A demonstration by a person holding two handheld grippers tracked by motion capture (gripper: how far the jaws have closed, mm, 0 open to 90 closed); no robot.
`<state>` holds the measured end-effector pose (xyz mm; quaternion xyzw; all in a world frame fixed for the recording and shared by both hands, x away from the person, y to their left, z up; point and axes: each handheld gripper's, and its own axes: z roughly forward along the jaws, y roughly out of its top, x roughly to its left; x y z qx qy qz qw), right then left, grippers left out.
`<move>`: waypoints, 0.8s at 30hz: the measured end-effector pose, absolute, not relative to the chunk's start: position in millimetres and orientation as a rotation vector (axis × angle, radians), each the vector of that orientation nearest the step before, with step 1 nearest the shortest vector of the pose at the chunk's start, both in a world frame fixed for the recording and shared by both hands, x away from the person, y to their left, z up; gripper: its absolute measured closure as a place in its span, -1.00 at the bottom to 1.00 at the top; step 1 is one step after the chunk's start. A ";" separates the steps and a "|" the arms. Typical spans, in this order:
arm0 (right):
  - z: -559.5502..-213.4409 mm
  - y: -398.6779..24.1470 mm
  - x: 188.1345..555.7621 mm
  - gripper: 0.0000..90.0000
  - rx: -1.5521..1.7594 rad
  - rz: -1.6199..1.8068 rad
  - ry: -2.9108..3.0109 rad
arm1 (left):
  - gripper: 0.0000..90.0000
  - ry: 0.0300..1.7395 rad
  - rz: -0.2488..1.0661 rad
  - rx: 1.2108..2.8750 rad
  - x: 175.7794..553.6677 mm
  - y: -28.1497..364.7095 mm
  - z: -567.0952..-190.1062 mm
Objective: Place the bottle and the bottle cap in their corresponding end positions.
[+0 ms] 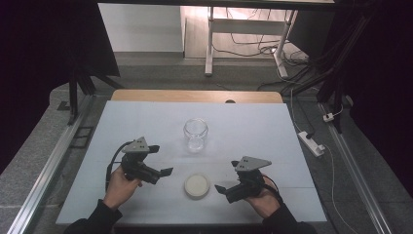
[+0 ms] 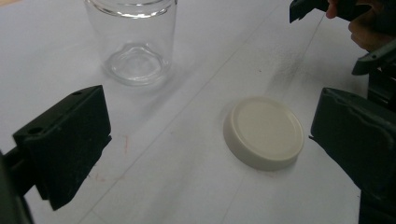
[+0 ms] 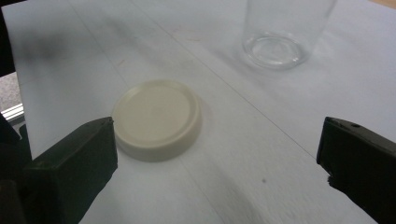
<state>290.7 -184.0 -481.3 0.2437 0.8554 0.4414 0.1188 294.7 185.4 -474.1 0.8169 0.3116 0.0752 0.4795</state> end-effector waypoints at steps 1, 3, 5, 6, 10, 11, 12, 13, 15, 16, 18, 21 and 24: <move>-480.9 -186.9 289.9 -1.00 0.721 1.289 2.494 | -1.00 0.765 0.183 1.990 292.0 187.4 -474.6; -480.5 -192.8 288.4 -1.00 0.736 1.281 2.480 | -1.00 0.778 0.184 1.985 286.6 191.2 -475.9; -480.0 -198.6 286.7 -1.00 0.752 1.275 2.469 | -1.00 0.786 0.184 1.984 281.2 195.6 -477.4; -479.7 -201.5 285.7 -1.00 0.760 1.271 2.462 | -1.00 0.792 0.183 1.983 278.5 197.7 -478.4; -479.8 -213.0 281.5 -1.00 0.794 1.259 2.438 | -1.00 0.817 0.184 1.982 267.1 207.0 -482.8; -480.1 -216.0 280.6 -1.00 0.799 1.257 2.432 | -1.00 0.825 0.186 1.984 264.2 209.3 -484.0; -480.5 -219.0 279.8 -1.00 0.807 1.253 2.427 | -1.00 0.834 0.190 1.987 261.2 211.6 -485.3; -480.9 -221.9 279.0 -1.00 0.817 1.248 2.421 | -1.00 0.844 0.195 1.988 258.2 213.9 -486.5; -481.7 -227.9 277.2 -1.00 0.837 1.239 2.409 | -1.00 0.863 0.195 1.987 252.5 218.6 -489.1; -482.1 -231.1 276.5 -1.00 0.846 1.236 2.404 | -1.00 0.871 0.198 1.988 249.6 221.2 -490.3; -483.0 -237.3 274.9 -1.00 0.870 1.228 2.390 | -1.00 0.892 0.199 1.985 243.9 225.9 -492.9; -484.3 -246.3 272.1 -1.00 0.908 1.213 2.369 | -1.00 0.924 0.208 1.989 236.5 233.3 -496.9; -485.8 -255.2 269.4 -1.00 0.941 1.196 2.350 | -1.00 0.961 0.209 1.990 229.8 240.8 -501.7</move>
